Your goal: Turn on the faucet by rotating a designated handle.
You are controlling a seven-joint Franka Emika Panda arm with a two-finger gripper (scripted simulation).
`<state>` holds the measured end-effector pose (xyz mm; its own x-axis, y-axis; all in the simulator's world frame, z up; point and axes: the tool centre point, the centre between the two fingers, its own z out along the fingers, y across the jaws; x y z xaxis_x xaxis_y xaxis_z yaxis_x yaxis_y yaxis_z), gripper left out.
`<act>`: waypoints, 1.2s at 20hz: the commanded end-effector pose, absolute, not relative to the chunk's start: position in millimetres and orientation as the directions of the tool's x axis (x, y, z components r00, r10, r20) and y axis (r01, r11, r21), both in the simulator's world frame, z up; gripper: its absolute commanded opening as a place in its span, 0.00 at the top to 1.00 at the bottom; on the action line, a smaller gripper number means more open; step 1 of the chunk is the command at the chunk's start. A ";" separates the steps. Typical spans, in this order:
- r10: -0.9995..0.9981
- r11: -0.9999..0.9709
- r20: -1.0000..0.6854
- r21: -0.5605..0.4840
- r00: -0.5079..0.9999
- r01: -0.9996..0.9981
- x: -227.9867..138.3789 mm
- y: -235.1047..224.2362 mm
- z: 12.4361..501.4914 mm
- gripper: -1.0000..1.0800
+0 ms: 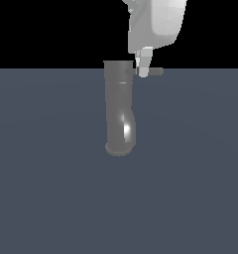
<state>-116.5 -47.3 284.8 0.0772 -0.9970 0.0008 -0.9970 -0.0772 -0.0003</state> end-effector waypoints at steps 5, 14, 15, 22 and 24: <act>-0.997 -0.072 0.001 0.000 0.072 -0.997 -101.4 -62.3 284.7 1.00; -0.998 -0.064 0.001 0.000 0.064 -0.998 -77.8 -85.5 284.7 1.00; -0.998 -0.063 0.001 0.000 0.063 -0.998 -75.2 -88.0 284.7 1.00; -0.998 -0.057 0.001 0.000 0.057 -0.998 -57.7 -105.4 284.7 1.00; -0.998 -0.056 0.001 0.000 0.056 -0.998 -52.9 -110.3 284.7 1.00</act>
<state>-55.3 -91.8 285.0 0.0832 -0.9965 -0.0018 -0.9965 -0.0832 0.0021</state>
